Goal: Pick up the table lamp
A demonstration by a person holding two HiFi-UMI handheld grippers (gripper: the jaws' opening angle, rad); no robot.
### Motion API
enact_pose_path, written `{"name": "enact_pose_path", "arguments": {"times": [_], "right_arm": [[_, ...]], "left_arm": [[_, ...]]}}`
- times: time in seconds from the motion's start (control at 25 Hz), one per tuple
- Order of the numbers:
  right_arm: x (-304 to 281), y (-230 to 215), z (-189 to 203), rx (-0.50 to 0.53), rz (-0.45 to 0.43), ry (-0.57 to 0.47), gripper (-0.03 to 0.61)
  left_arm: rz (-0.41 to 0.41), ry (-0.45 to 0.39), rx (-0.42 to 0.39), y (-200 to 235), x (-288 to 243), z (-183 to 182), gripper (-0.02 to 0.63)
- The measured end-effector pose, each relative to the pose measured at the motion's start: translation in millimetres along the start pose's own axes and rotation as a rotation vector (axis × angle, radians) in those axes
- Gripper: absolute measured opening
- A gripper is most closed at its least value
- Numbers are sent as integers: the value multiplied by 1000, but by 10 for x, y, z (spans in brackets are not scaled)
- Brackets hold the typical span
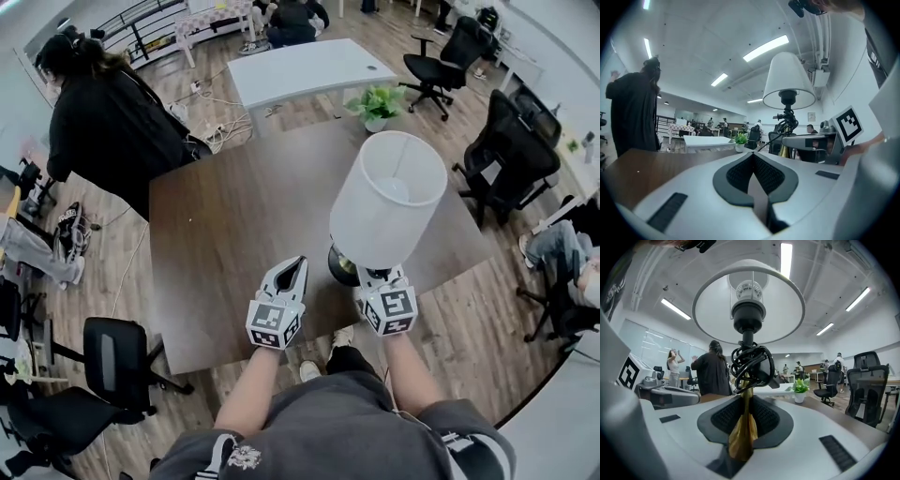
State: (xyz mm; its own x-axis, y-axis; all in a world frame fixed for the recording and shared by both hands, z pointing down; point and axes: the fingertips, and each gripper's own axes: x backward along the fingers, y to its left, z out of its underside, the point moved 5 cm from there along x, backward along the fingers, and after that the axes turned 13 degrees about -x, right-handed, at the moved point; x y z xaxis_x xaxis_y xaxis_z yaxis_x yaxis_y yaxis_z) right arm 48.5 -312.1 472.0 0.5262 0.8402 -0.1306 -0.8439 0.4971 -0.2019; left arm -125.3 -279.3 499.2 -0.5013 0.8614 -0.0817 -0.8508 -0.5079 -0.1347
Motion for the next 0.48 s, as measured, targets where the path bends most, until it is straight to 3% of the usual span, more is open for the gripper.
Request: {"name": "enact_pose_path", "arguments": {"times": [0.48], "right_arm": [[215, 349, -558, 6, -13, -39, 95]], "left_arm": [[-12, -15, 0, 72, 206, -448, 8]]}}
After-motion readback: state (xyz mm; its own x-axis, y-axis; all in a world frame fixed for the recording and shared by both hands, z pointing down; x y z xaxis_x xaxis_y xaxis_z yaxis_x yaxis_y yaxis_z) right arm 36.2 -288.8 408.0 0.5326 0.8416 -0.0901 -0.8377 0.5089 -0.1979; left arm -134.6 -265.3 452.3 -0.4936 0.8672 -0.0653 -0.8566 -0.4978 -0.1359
